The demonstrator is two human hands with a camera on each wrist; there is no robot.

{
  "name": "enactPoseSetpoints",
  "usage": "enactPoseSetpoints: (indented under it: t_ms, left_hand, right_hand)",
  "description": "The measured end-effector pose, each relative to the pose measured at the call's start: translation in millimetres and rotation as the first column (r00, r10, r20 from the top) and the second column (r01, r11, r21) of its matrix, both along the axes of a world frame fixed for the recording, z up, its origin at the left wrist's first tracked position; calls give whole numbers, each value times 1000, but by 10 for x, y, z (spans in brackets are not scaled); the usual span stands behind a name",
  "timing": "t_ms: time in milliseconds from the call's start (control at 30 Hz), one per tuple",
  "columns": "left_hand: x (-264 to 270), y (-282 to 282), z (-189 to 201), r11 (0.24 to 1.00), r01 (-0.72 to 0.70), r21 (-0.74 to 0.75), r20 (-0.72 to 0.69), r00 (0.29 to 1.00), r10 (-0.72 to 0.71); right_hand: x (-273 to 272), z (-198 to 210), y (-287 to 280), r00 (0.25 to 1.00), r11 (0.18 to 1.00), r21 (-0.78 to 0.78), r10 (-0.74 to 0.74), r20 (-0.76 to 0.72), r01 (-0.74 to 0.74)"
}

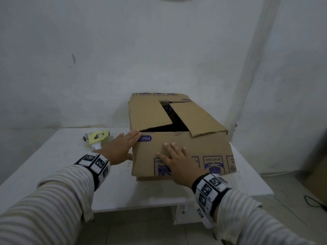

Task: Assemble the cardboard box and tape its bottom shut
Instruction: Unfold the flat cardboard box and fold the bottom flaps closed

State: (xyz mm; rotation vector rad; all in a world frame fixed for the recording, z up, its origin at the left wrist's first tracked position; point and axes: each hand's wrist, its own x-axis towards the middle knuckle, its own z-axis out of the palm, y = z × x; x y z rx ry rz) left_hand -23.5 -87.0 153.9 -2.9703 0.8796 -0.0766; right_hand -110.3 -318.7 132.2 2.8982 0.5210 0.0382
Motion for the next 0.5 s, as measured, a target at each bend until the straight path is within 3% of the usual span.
enactPoseSetpoints:
  t_ms: [133,233,400,500]
  left_hand:
    - [45,34,45,998,-7,-68,-93,996,0]
    - [43,-3,102,973,-38,-227,-125,992,10]
    - [64,-109,134,871,-88,-483,6,995,104]
    - [89,-222,135,777,-244,-580,-65,965,255]
  right_hand:
    - [-98,378,3,998,987,160,7,-61,3]
    - [-165,782,7,999,970,243,12,-32,-4]
    - [-45,1229,-54,977,952,303,-98,188,37]
    - [124,1287,-159,904,949,314,-169,393,41]
